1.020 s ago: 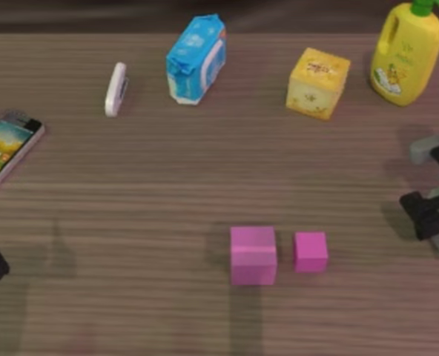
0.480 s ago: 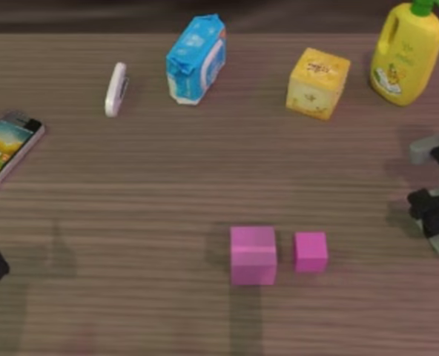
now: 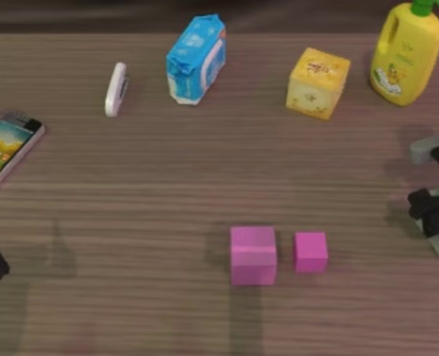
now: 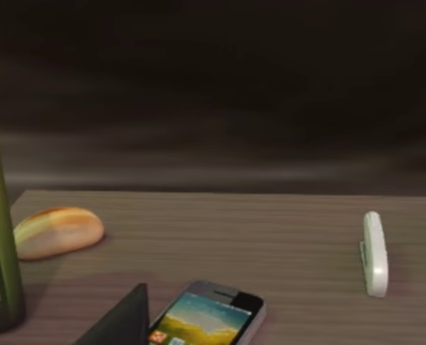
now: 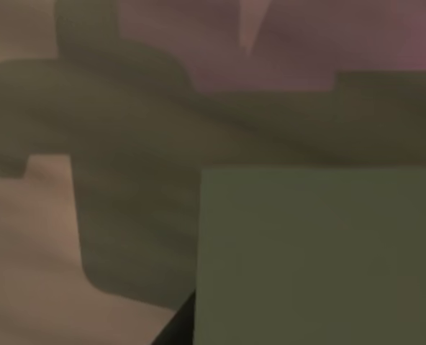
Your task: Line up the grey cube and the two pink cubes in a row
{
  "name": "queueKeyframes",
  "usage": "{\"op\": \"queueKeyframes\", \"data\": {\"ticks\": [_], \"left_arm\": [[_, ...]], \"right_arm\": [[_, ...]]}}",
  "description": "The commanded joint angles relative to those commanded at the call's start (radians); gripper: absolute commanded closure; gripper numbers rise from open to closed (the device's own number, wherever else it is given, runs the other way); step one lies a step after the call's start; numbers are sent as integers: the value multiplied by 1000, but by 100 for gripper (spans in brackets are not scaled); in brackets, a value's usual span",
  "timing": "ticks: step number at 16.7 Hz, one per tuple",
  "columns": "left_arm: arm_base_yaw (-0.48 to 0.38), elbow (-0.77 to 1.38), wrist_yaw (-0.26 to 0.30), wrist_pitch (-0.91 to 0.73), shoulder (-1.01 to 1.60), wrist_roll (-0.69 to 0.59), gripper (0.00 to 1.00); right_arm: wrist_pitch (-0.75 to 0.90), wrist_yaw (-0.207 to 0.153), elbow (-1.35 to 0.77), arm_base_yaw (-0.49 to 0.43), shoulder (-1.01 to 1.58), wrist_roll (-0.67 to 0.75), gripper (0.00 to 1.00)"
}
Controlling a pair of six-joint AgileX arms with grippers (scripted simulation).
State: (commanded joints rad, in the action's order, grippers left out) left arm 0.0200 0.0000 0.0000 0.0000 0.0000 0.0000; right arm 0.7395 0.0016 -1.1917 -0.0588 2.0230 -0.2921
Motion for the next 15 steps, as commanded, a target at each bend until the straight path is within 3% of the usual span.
{"op": "queueKeyframes", "data": {"ticks": [8, 15], "left_arm": [[0, 0, 0, 0, 0, 0, 0], [0, 0, 0, 0, 0, 0, 0]], "right_arm": [[22, -3, -14, -2, -15, 1, 100], [251, -3, -136, -9, -117, -1, 100]]}}
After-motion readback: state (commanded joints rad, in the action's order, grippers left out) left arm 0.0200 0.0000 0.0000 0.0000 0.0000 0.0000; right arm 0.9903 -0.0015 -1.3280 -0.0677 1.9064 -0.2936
